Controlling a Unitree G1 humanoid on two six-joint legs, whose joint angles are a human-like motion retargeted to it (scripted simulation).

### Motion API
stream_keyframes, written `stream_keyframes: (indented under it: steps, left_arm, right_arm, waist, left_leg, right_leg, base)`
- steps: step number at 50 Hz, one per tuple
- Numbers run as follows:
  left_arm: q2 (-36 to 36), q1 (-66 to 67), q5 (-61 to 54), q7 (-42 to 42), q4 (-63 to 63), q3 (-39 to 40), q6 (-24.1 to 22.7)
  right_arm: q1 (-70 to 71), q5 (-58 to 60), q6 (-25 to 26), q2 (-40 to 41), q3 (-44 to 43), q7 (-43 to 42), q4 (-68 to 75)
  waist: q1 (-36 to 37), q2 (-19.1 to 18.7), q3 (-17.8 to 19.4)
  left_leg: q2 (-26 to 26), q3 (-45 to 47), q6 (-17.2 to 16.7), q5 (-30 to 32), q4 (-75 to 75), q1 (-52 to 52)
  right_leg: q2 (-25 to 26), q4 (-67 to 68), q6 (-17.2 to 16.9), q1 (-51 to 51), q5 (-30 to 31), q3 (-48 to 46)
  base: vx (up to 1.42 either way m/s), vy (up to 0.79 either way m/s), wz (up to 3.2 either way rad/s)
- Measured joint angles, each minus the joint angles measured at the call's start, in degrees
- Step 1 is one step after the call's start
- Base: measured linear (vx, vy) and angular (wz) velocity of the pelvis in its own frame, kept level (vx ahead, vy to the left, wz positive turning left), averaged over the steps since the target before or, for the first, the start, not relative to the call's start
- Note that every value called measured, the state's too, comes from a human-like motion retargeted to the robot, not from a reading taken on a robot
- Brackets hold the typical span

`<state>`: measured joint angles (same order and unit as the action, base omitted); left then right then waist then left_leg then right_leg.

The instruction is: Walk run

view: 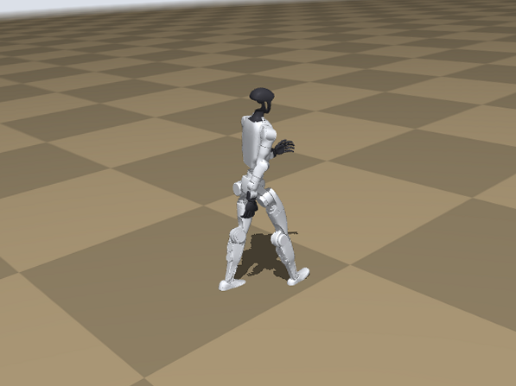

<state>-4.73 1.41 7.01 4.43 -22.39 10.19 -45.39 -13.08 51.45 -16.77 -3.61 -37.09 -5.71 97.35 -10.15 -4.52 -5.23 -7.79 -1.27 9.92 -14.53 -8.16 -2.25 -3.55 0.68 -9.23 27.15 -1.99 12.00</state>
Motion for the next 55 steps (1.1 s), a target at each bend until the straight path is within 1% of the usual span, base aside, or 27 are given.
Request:
stream_keyframes:
  steps: [2, 5, 7, 8, 10, 12, 13, 14, 17, 20, 23, 25, 27, 30, 33, 35, 37, 39, 41, 42, 43, 44, 45, 47, 50, 52, 55]
  left_arm:
    - [-0.16, 0.53, 0.4, 0.2, -0.46, 0.11, -0.16]
    - [-0.71, 2.03, 0.99, 0.87, -1.47, 0.91, -0.43]
    - [-1.41, 3.94, 1.17, 1.73, -2.37, 1.61, -0.72]
    - [-2.06, 4.81, 1.28, 2.28, -2.98, 2.09, -0.77]
    - [-3.58, 6.0, 1.64, 2.14, -4.17, 1.93, -0.73]
    - [-4.39, 6.82, 2.34, 1.26, -4.32, 1.58, -0.69]
    - [-4.43, 7.18, 2.77, 1.47, -4.32, 1.71, -0.82]
    - [-4.38, 7.48, 3.15, 1.82, -4.39, 1.89, -0.91]
    - [-4.11, 8.04, 4.37, 1.64, -4.47, 2.21, -0.88]
    - [-4.09, 8.49, 5.42, 0.44, -3.87, 2.4, -0.74]
    - [-4.3, 8.51, 5.74, 0.62, -2.87, 2.38, -0.77]
    - [-4.62, 8.35, 5.87, 0.23, -2.19, 2.46, -0.66]
    - [-5.29, 8.14, 6.2, -0.62, -1.48, 2.71, -0.4]
    - [-6.25, 8.17, 7.79, -2.44, -0.16, 3.18, -0.15]
    - [-6.9, 8.3, 11.1, -5.21, 0.66, 3.6, 0.06]
    - [-7.06, 8.46, 12.57, -6.14, 0.59, 4.16, 0.04]
    - [-7.24, 8.94, 12.43, -5.84, -0.07, 4.22, -0.18]
    - [-7.03, 9.07, 11.05, -5.05, -1.15, 4.58, -0.18]
    - [-6.43, 8.67, 9.77, -4.35, -1.72, 4.97, 0.17]
    - [-6.14, 8.4, 9.37, -4.31, -1.79, 4.82, 0.38]
    - [-5.97, 8.09, 9.12, -4.64, -1.8, 4.35, 0.57]
    - [-5.7, 7.5, 8.95, -4.97, -1.8, 4.03, 0.74]
    - [-5.37, 6.79, 8.82, -5.31, -1.8, 3.77, 0.89]
    - [-5.36, 5.14, 8.25, -5.48, -2.2, 3.4, 1.16]
    - [-4.61, 3.14, 7.08, -5.7, -2.48, 2.01, 1.27]
    - [-3.89, 2.34, 6.64, -5.56, -2.35, 0.92, 1.28]
    - [-2.74, 1.56, 6.36, -5.24, -2.03, -0.12, 1.18]
  right_arm:
    - [0.0, 0.67, 0.21, -0.39, 0.28, 0.11, -0.2]
    - [0.52, 1.46, 1.04, -1.58, -0.05, -0.04, -0.31]
    - [0.88, 1.54, 1.63, -2.26, -1.38, -0.18, -0.31]
    - [1.25, 1.15, 1.82, -2.64, -2.11, -0.04, -0.37]
    - [2.65, -0.95, 1.9, -4.0, -3.51, 1.17, -0.47]
    - [4.59, -4.34, 1.65, -5.61, -4.11, 2.31, -0.72]
    - [5.64, -6.19, 1.56, -6.11, -4.36, 2.59, -0.77]
    - [6.78, -7.81, 1.42, -6.66, -4.65, 2.73, -0.94]
    - [10.53, -11.4, 0.73, -8.53, -5.06, 3.35, -2.31]
    - [13.56, -13.15, -1.16, -10.2, -4.27, 5.04, -5.42]
    - [15.42, -14.07, -3.72, -11.42, -3.37, 7.26, -9.44]
    - [16.44, -14.12, -4.77, -12.14, -3.25, 8.32, -11.93]
    - [17.42, -13.53, -5.39, -12.8, -3.49, 8.65, -13.68]
    - [18.5, -12.59, -5.96, -13.64, -3.81, 8.26, -14.6]
    - [18.5, -12.32, -6.0, -14.06, -3.08, 8.31, -13.46]
    - [17.88, -11.8, -6.06, -13.64, -2.15, 8.47, -12.13]
    - [16.26, -9.67, -6.1, -12.69, -1.98, 8.13, -11.01]
    - [14.29, -5.95, -5.18, -11.07, -1.91, 6.67, -10.09]
    - [12.5, -2.39, -3.47, -9.47, -0.86, 4.0, -8.82]
    - [11.69, -0.8, -2.69, -9.05, -0.25, 2.54, -7.89]
    - [10.91, 0.8, -2.06, -9.03, 0.13, 1.21, -6.75]
    - [10.32, 2.06, -1.39, -8.9, 0.72, 0.35, -5.76]
    - [9.82, 3.17, -0.7, -8.71, 1.42, -0.26, -4.85]
    - [8.53, 5.43, 1.04, -8.54, 1.94, -0.52, -3.94]
    - [6.12, 7.19, 1.7, -7.35, 1.57, -1.59, -3.1]
    - [4.39, 6.66, 1.3, -6.54, 1.96, -2.46, -2.1]
    - [2.27, 5.61, 1.86, -5.59, 2.71, -2.38, -0.12]
  waist:
    - [0.02, -0.2, -0.11]
    - [-0.72, 0.54, -1.71]
    - [-3.02, -0.18, -2.23]
    - [-3.04, -1.01, -2.51]
    - [-3.13, -2.47, -2.53]
    - [-4.02, -1.03, -3.05]
    - [-4.04, -0.44, -3.37]
    - [-3.68, -0.07, -3.42]
    - [-1.24, 0.85, -2.68]
    - [4.04, 2.53, -1.82]
    - [8.33, 2.99, -1.48]
    - [9.84, 2.71, -1.44]
    - [10.6, 2.48, -1.57]
    - [11.85, 2.9, -1.98]
    - [13.31, 5.2, -2.94]
    - [16.12, 7.75, -3.37]
    - [17.52, 8.74, -4.36]
    - [17.37, 9.0, -5.24]
    - [15.8, 7.72, -5.53]
    - [14.6, 6.8, -5.25]
    - [12.96, 6.37, -4.52]
    - [12.38, 4.7, -4.5]
    - [12.33, 2.42, -4.85]
    - [11.87, 0.07, -4.8]
    - [9.91, -3.0, -4.48]
    - [7.73, -4.59, -4.18]
    - [4.81, -5.44, -3.55]
  left_leg:
    - [0.58, -1.0, -1.96, 1.63, -0.45, -2.22]
    - [-0.02, -2.68, -6.1, 7.21, -2.95, -3.83]
    - [0.45, -5.88, -10.63, 16.01, -7.93, -3.75]
    - [1.02, -6.87, -14.01, 22.19, -11.22, -2.77]
    - [1.8, -7.65, -22.85, 32.79, -21.28, 1.44]
    - [2.67, 0.11, -24.92, 39.56, -31.69, 7.03]
    - [4.59, 2.76, -24.92, 42.45, -36.25, 9.66]
    - [5.83, 4.46, -22.91, 41.31, -39.86, 12.33]
    - [8.59, 10.52, -14.59, 30.36, -46.32, 19.9]
    - [10.05, 17.41, -11.13, 21.41, -45.26, 26.6]
    - [9.88, 19.31, -7.75, 15.25, -36.04, 32.33]
    - [11.84, 23.19, -4.04, 13.24, -27.63, 34.64]
    - [13.34, 29.4, -2.1, 11.98, -18.11, 35.68]
    - [9.81, 31.42, -1.27, 6.71, -5.13, 37.63]
    - [6.8, 32.67, 4.4, 5.51, 1.31, 37.34]
    - [7.58, 34.23, 5.08, 7.33, -0.17, 35.71]
    - [7.85, 37.87, 5.08, 9.59, -1.49, 34.04]
    - [6.86, 30.27, 5.08, 10.3, -4.01, 34.34]
    - [6.71, 24.23, 5.08, 7.63, -7.47, 33.84]
    - [6.44, 22.61, 5.08, 6.34, -8.56, 32.43]
    - [5.38, 22.16, 5.08, 5.18, -9.05, 29.77]
    - [5.72, 20.4, 5.08, 4.77, -8.68, 28.3]
    - [6.78, 17.97, 5.08, 4.74, -7.89, 27.42]
    - [6.09, 14.78, 5.0, 3.73, -8.17, 25.67]
    - [5.84, 12.13, 4.61, 3.59, -6.15, 20.97]
    - [5.1, 8.61, 4.58, 3.81, -5.16, 18.5]
    - [3.54, 3.9, 4.58, 3.66, -4.37, 14.92]
  right_leg:
    - [-0.49, -2.85, -1.67, -0.45, -0.9, -1.8]
    - [-0.44, 1.79, -0.9, -1.19, 1.68, -5.44]
    - [-0.36, 4.5, -2.0, -2.67, 6.0, -5.25]
    - [1.53, 5.89, -0.18, -3.64, 5.51, -0.23]
    - [3.49, 7.8, 3.6, -5.33, 3.92, 1.9]
    - [-3.24, 8.6, 4.8, -7.44, 2.66, -9.51]
    - [-3.67, 8.27, 6.4, -8.82, 2.28, -12.52]
    - [-2.85, 7.88, 7.83, -10.28, 1.85, -12.34]
    - [-1.2, 6.21, 10.18, -14.61, 1.35, -12.07]
    - [-1.24, 4.13, 11.19, -18.84, 1.09, -14.35]
    - [0.47, 2.11, 12.2, -22.68, 0.31, -16.61]
    - [2.13, 1.32, 12.97, -24.96, -0.71, -19.06]
    - [3.91, 1.06, 13.71, -26.77, -1.89, -19.67]
    - [5.3, 0.93, 13.93, -29.38, -2.3, -21.76]
    - [4.46, 1.77, 12.89, -31.47, -0.42, -22.78]
    - [3.48, 3.21, 11.89, -32.99, 2.38, -21.21]
    - [2.49, 5.84, 9.27, -34.09, 8.3, -21.51]
    - [2.74, 9.48, 7.25, -34.58, 18.27, -21.93]
    - [5.48, 16.02, 5.99, -32.98, 28.44, -19.24]
    - [7.0, 22.03, 5.98, -31.05, 31.54, -17.97]
    - [7.41, 31.71, 6.85, -28.02, 31.87, -18.22]
    - [9.57, 35.59, 7.18, -25.71, 31.99, -17.37]
    - [12.59, 36.56, 7.23, -23.76, 31.99, -15.97]
    - [14.7, 43.16, 7.06, -18.19, 22.97, -12.47]
    - [15.71, 46.1, 8.05, -11.53, 11.74, -9.78]
    - [12.62, 45.38, 9.69, -6.98, 5.35, -10.89]
    - [10.01, 38.99, 9.69, -1.67, 2.99, -9.05]
  base:
    - [1.06, -0.37, 0.75]
    - [0.96, -0.35, 0.9]
    - [0.96, -0.38, 1.37]
    - [1.08, -0.42, 1.08]
    - [0.96, -0.29, 1.05]
    - [0.82, -0.2, 1.33]
    - [0.82, -0.35, 1.16]
    - [0.76, -0.39, 0.95]
    - [0.6, -0.24, 0.45]
    - [0.73, -0.17, -0.27]
    - [0.75, -0.12, 0.07]
    - [0.6, -0.13, 0.65]
    - [0.6, -0.12, 0.79]
    - [0.83, -0.08, 0.69]
    - [0.97, -0.03, 0.33]
    - [0.91, -0.1, -0.52]
    - [0.99, 0.08, -0.05]
    - [1.23, 0.03, 0.49]
    - [1.08, -0.02, 1.15]
    - [1.03, 0.04, 1.84]
    - [0.92, 0.07, 1.82]
    - [0.76, 0.12, 1.53]
    - [0.69, 0.15, 1.14]
    - [0.82, 0.1, 1.18]
    - [0.94, 0.02, 1.67]
    - [0.73, -0.02, 2.04]
    - [0.65, -0.1, 1.81]
